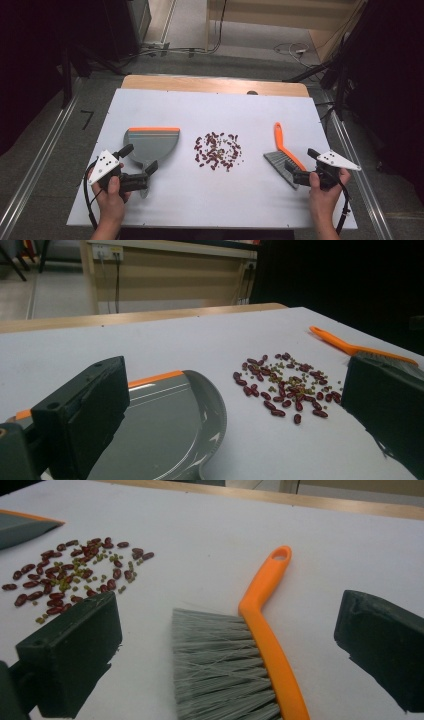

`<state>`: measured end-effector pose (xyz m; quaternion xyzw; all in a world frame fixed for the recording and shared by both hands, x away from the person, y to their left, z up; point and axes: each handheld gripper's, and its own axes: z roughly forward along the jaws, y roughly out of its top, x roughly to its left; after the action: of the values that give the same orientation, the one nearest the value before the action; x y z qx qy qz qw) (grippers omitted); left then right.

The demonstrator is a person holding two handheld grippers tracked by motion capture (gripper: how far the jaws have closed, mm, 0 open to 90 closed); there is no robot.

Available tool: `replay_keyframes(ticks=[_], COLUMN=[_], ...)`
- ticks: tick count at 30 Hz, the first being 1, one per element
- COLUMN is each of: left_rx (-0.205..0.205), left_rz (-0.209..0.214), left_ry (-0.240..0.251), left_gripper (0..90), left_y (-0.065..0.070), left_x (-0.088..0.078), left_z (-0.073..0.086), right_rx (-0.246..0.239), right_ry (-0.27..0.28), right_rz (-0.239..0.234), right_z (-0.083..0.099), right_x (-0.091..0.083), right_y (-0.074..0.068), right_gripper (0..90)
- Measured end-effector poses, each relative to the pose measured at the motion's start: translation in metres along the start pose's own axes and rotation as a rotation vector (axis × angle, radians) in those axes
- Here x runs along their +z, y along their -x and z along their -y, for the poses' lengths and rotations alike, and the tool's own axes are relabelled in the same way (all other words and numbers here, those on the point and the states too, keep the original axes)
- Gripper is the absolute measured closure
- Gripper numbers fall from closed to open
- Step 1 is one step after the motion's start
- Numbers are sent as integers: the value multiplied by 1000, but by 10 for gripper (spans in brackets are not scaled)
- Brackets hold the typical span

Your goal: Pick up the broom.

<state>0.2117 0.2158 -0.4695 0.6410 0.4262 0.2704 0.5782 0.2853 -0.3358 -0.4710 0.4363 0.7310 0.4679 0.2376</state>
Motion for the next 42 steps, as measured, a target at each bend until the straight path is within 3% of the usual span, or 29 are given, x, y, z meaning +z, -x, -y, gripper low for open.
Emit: replay_keyframes(ticks=[4,11,16,18,20,22,25,28,32,34,35,37,38,41,42], left_rx=[-4,-9,-8,-2,2,11,12,12,13,14,16,18,20,21,22], left_rz=[1,10,14,22,25,30,37,36,36,36,36,36,37,34,32], left_ry=[2,7,-1,-7,-14,-25,-28,-32,-34,-37,-39,-41,-39,-37,-37], left_gripper=[0,0,0,0,0,0,0,0,0,0,0,0,0,0,0], left_y=[0,2,2,4,5,6,7,7,7,7,7,7,7,7,7], left_x=[0,2,6,9,10,11,11,10,10,10,10,10,10,9,8], left_z=[0,-2,-2,-1,-1,1,2,3,4,4,4,4,4,3,3], right_rx=[8,-4,10,25,21,15,41,93,117,139,128,78,70,134,129], right_ry=[3,-2,-11,-57,-78,-129,-197,-257,-342,-371,-390,-428,-448,-501,-518], right_rz=[2,56,47,65,37,42,13,25,78,55,58,114,116,51,59], right_z=[-6,-30,-46,-59,-67,-76,-85,-89,-86,-82,-80,-77,-75,-71,-70], right_x=[-2,-8,-2,6,13,21,34,50,70,78,82,89,93,99,101], right_y=[1,7,9,10,13,16,22,27,28,29,27,21,19,22,22], right_gripper=[0,0,0,0,0,0,0,94,324,395,440,532,547,574,574])
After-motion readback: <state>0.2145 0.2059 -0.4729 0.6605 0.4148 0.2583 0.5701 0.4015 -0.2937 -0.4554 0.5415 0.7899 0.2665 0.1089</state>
